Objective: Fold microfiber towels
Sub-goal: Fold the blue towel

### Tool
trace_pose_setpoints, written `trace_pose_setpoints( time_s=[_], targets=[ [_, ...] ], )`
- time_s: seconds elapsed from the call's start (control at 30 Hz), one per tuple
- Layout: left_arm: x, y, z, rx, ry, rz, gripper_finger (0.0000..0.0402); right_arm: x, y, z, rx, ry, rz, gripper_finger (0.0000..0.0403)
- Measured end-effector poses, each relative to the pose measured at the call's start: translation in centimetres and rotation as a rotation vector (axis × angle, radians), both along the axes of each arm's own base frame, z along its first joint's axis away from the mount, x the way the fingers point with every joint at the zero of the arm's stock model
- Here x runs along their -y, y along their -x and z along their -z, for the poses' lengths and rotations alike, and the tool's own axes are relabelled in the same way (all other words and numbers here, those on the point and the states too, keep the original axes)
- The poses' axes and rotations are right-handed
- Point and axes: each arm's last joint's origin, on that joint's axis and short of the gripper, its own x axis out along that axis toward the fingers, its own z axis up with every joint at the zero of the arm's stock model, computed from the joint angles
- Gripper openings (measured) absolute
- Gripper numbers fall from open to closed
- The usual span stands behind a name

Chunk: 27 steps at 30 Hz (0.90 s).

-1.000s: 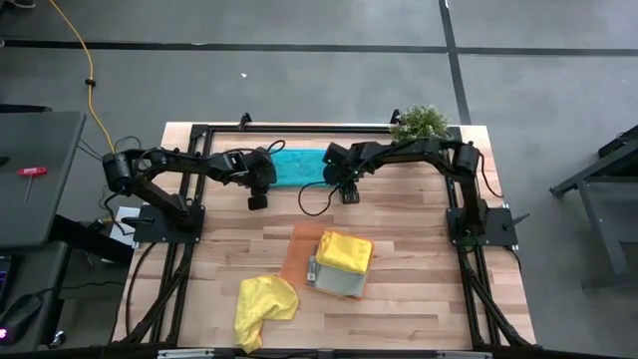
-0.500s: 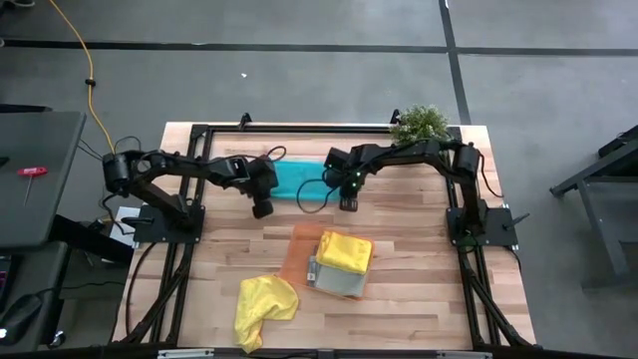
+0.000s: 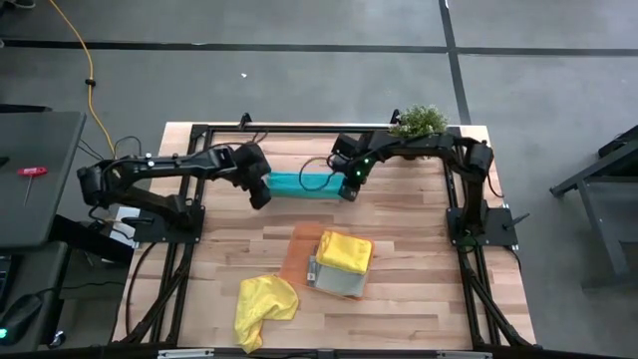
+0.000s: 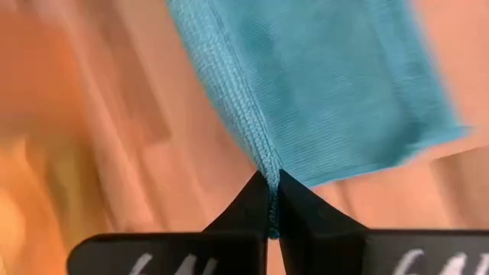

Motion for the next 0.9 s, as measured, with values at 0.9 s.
trace_pose_setpoints(
  time_s=[0.9],
  targets=[
    [-4.2,-0.8,3.3,-0.103,-0.179,-0.272,0.0007,2.9,0.0,-0.2,-0.003,0.119,0.409,0.0008]
  ],
)
